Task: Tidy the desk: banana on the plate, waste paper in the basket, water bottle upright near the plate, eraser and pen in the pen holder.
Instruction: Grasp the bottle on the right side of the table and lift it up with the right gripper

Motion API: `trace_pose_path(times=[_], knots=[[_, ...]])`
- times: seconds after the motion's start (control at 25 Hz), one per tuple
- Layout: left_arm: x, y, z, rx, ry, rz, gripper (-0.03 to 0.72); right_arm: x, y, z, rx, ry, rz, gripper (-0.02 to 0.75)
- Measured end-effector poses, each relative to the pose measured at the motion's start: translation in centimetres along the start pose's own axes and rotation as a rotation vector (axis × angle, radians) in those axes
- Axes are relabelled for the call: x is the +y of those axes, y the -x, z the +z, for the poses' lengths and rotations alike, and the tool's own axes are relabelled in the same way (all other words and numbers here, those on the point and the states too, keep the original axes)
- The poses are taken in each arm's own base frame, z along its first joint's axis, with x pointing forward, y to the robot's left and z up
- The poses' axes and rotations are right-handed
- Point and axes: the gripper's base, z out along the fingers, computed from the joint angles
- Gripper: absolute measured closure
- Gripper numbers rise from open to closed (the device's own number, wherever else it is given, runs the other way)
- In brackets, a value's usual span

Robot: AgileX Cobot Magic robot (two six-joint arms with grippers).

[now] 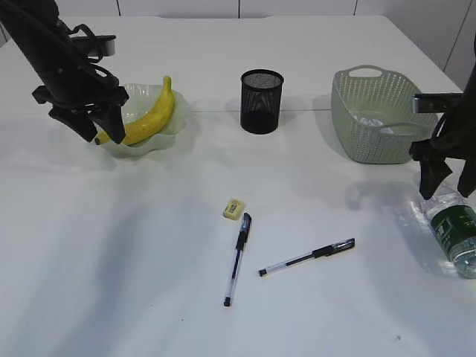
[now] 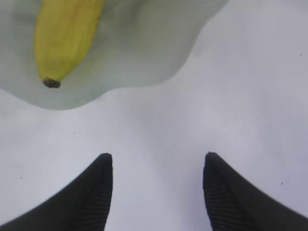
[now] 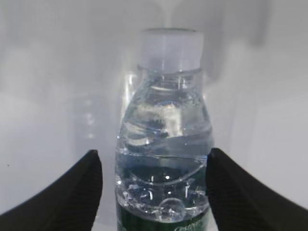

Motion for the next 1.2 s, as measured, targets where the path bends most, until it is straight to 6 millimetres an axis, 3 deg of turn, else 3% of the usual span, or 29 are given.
trace_pose_path(times=[0.52, 1.2], knots=[[0.0, 0.0, 0.0, 0.006, -0.003, 0.000, 0.268, -0.3, 0.1, 1.2, 0.032, -0.017, -0.019, 0.241], [0.0, 0.1, 0.0, -0.011, 0.000, 0.000, 0.268, -0.3, 0.2, 1.2, 0.032, -0.017, -0.034, 0.241]])
